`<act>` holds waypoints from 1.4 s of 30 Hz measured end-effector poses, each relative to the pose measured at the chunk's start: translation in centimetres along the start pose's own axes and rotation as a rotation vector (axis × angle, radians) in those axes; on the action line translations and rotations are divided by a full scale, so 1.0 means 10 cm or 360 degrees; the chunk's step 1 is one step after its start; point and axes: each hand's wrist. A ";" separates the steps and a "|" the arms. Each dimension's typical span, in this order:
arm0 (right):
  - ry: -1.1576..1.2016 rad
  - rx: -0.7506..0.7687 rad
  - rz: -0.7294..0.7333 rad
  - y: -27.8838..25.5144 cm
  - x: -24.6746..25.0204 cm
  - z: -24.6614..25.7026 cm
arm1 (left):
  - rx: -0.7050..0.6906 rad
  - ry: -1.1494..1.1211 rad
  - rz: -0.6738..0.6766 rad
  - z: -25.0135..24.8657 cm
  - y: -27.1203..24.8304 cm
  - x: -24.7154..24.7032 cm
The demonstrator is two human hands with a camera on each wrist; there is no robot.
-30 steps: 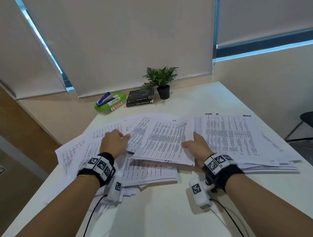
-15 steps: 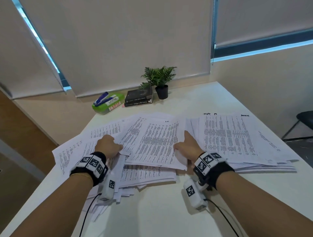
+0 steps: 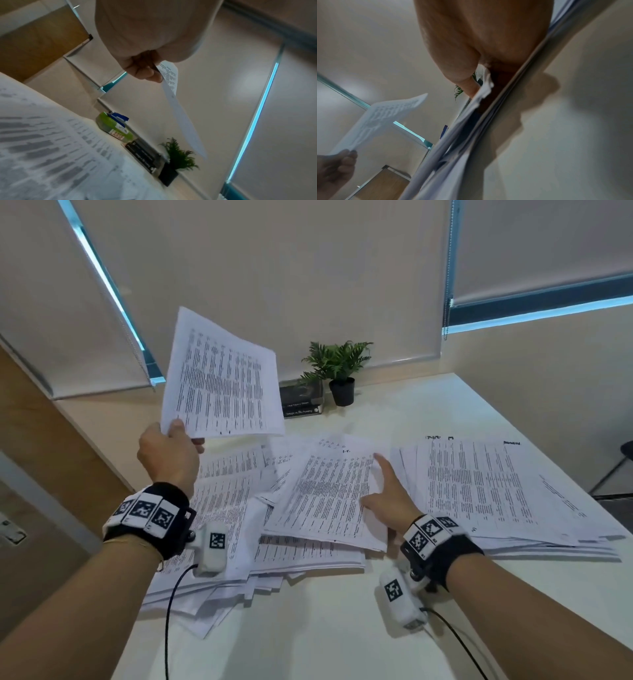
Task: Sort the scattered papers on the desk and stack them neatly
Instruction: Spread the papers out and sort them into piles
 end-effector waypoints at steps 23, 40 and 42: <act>0.0468 0.0030 -0.0095 -0.28 0.44 0.22 | 0.0177 0.0720 0.1081 0.48 -0.60 -0.48; -0.0495 -0.0511 -0.0352 -0.57 1.80 -0.23 | 0.0158 0.1194 0.1301 0.55 -0.46 -0.79; -0.0696 -0.0521 -0.0342 -0.59 1.82 -0.22 | 0.0130 0.1029 0.1264 0.53 -0.44 -0.77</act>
Point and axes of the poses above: each hand's wrist, its own y-axis towards the middle knuckle, its own x-axis out of the back of the hand, z = x × y, and after that the axes turned 10 degrees about z, right-handed
